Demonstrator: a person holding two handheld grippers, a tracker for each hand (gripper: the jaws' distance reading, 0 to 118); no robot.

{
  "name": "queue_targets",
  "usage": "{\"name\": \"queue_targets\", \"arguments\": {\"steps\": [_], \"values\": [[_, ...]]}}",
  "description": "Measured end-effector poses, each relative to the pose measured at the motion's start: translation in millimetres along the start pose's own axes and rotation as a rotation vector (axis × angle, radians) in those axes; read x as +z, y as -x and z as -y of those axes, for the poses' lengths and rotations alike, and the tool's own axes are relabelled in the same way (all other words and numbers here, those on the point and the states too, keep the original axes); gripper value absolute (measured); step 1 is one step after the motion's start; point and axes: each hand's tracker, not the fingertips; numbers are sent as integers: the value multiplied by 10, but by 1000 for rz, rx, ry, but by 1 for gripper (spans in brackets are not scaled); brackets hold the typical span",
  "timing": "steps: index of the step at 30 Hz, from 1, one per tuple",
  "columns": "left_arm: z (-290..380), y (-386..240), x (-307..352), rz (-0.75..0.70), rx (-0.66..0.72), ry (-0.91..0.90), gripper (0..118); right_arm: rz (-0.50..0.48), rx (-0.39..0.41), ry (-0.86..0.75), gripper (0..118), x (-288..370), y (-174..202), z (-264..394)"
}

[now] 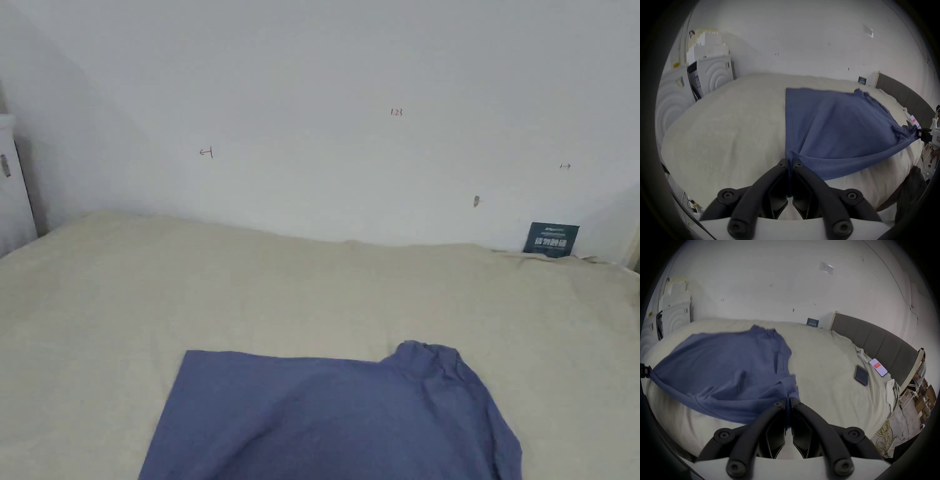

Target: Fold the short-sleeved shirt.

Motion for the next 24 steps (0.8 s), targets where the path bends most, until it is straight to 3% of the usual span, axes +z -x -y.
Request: {"name": "queue_targets", "arguments": {"steps": [4, 12, 14, 16, 17, 19, 24], "values": [[-75, -142, 87, -17, -13, 5, 0, -1, 62, 40, 4, -63, 44, 184], [-103, -147, -38, -24, -35, 73, 1, -17, 64, 85, 5, -174, 52, 202], [-110, -134, 15, -18, -41, 69, 12, -20, 62, 87, 11, -142, 23, 169], [-184, -195, 261, -20, -42, 64, 24, -16, 48, 62, 29, -19, 7, 101], [-208, -185, 347, -14, -30, 55, 39, -6, 35, 37, 42, 54, -2, 55], [-256, -135, 498, -19, 0, -21, 58, -23, 3, -27, 51, 195, -22, -62], [-539, -206, 855, -8, 5, -241, 59, -116, -108, -156, 51, 334, 52, -421]]}}
